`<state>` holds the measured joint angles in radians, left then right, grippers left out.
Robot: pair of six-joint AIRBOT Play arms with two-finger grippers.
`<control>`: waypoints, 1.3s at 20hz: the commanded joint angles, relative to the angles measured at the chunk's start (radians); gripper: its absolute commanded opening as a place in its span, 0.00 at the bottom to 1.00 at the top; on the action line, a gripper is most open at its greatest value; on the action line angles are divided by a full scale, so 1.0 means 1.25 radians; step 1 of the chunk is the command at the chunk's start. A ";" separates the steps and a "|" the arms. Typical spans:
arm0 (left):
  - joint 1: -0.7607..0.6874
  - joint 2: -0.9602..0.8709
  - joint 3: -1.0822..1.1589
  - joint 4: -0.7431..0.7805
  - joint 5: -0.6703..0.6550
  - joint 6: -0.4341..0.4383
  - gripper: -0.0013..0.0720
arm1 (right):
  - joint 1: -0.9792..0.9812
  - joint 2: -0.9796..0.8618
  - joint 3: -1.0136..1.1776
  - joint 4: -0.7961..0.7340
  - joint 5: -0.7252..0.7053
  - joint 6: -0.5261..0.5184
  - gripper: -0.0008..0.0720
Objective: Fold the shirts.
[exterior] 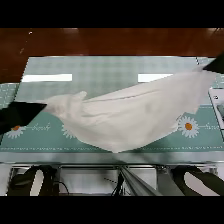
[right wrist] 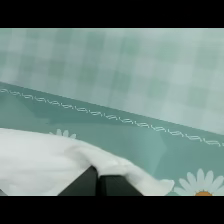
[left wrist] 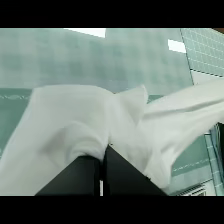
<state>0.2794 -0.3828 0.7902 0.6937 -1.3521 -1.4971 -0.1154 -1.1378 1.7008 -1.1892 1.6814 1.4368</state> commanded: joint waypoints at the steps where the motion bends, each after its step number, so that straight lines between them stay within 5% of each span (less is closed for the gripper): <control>1: 0.000 -0.005 -0.188 -0.059 0.145 0.044 0.04 | 0.077 -0.166 0.001 -0.045 -0.141 -0.019 0.06; 6: -0.032 -0.067 -0.315 -0.059 0.359 0.099 0.05 | 0.081 -0.293 0.001 -0.006 -0.458 0.090 0.06; 10: -0.129 -0.180 -0.365 -0.059 0.524 0.103 0.05 | 0.081 -0.367 0.001 0.047 -0.602 0.133 0.06; 15: -0.321 -0.410 -0.367 -0.059 0.704 0.118 0.05 | 0.081 -0.472 0.001 0.049 -0.516 0.134 0.06; 20: -0.342 -0.522 -0.367 -0.060 0.736 0.117 0.05 | 0.080 -0.524 0.001 0.050 -0.455 0.129 0.07; 21: -0.332 -0.518 -0.360 -0.060 0.720 0.113 0.07 | 0.080 -0.519 0.001 0.055 -0.459 0.114 0.21; 22: -0.316 -0.514 -0.344 -0.060 0.686 0.114 0.22 | 0.075 -0.510 0.001 0.067 -0.457 0.086 0.41; 24: -0.242 -0.504 -0.284 -0.057 0.562 0.116 0.69 | 0.058 -0.472 0.002 0.079 -0.434 0.010 0.50; 25: -0.193 -0.498 -0.248 -0.046 0.481 0.131 0.79 | 0.044 -0.443 0.002 0.066 -0.405 -0.015 0.50; 26: -0.134 -0.493 -0.205 -0.016 0.381 0.160 0.79 | 0.030 -0.414 0.002 0.037 -0.365 -0.030 0.50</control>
<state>-0.0116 -1.0042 0.4377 0.6304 -0.6273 -1.3411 -0.0471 -1.7164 1.7016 -1.1114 1.1370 1.4910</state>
